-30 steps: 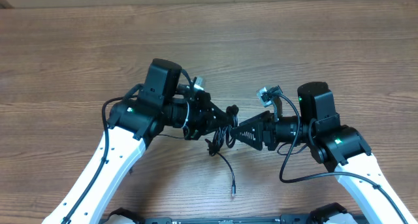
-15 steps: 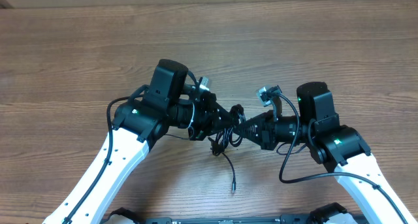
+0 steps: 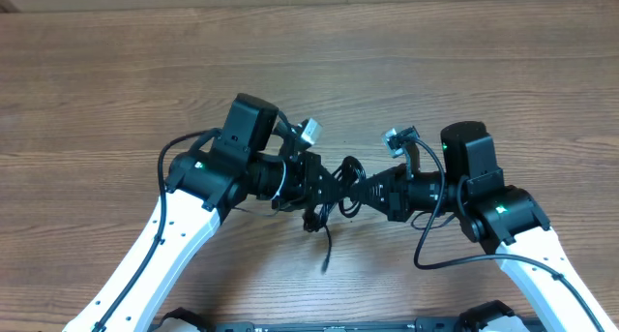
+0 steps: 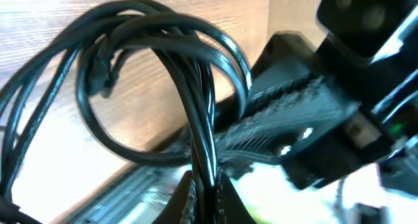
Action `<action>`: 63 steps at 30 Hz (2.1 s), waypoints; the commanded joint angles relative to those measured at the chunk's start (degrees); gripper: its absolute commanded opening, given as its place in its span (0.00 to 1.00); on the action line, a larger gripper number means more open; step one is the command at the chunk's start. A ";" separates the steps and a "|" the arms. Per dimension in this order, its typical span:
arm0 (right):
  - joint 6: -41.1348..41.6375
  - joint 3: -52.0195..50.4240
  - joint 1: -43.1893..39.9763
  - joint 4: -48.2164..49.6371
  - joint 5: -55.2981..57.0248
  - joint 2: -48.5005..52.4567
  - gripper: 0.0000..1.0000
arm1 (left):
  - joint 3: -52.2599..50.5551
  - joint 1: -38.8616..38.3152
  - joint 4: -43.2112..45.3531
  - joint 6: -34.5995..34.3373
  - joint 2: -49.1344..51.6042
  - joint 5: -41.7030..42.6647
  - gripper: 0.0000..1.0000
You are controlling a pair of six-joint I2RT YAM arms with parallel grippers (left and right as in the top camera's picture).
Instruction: Untangle cables
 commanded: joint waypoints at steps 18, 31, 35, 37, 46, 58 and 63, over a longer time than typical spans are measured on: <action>1.88 1.14 -2.71 3.52 -6.69 0.07 0.04 | 0.00 -0.46 -19.98 15.52 0.04 -37.29 0.04; 1.86 1.14 -2.69 3.45 -6.69 0.07 0.71 | 0.00 -0.46 -19.69 14.14 0.02 -36.35 0.04; 1.86 1.14 -2.69 3.48 -6.71 0.07 0.79 | 0.00 -0.46 -18.47 12.39 0.02 -36.15 0.04; 1.84 1.14 -2.69 3.45 -6.69 0.07 0.79 | 0.00 -0.46 -16.46 6.64 0.02 -36.15 0.04; -1.44 1.09 -0.94 2.78 -5.62 0.09 0.72 | 0.00 -0.46 -5.60 -31.65 0.02 -24.55 0.04; -4.70 1.03 2.08 0.17 2.54 0.09 0.72 | 0.00 -0.46 2.60 -38.84 0.02 -12.44 0.04; -4.70 1.03 2.14 0.00 3.74 0.09 0.65 | 0.00 -0.46 2.84 -41.40 0.02 -11.87 0.04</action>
